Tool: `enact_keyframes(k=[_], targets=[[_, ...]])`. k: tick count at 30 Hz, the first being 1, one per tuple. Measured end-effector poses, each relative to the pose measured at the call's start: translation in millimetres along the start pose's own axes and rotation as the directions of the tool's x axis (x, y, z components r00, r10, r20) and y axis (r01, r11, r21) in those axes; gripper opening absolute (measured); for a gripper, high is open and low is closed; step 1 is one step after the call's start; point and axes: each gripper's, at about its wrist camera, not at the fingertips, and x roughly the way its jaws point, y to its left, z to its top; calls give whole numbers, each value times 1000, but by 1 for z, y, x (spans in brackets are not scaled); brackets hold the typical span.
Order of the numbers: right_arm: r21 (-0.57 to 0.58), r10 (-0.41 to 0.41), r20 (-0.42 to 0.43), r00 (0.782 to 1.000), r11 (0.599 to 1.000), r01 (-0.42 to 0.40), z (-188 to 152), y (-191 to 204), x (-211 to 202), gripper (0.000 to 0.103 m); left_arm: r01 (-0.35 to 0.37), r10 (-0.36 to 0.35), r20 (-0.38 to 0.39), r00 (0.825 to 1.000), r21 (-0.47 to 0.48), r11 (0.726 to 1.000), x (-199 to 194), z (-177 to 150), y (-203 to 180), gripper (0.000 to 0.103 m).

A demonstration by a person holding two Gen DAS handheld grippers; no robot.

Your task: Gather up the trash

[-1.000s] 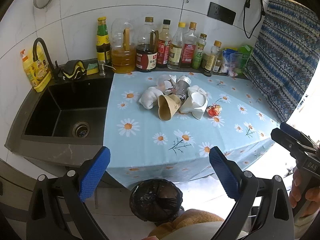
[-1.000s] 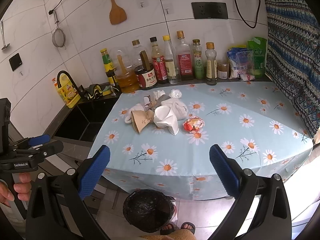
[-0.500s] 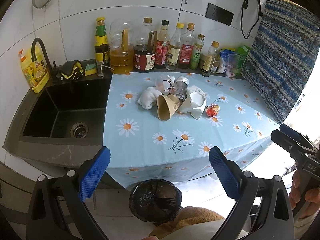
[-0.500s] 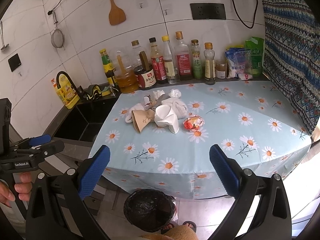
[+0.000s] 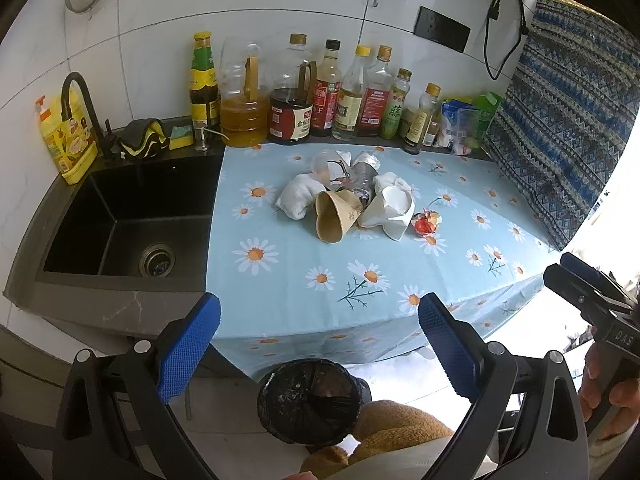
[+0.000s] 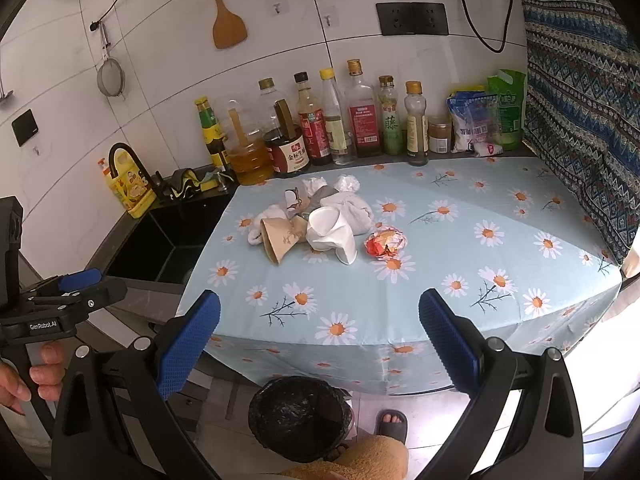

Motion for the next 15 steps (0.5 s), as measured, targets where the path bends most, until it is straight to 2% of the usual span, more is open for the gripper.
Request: enact_keyframes(k=[15], targets=[[6,13,-38,999,1000,-13,18,-17,26,99,-14,13,-15,1000,-23,1000,17,19,-1,96]])
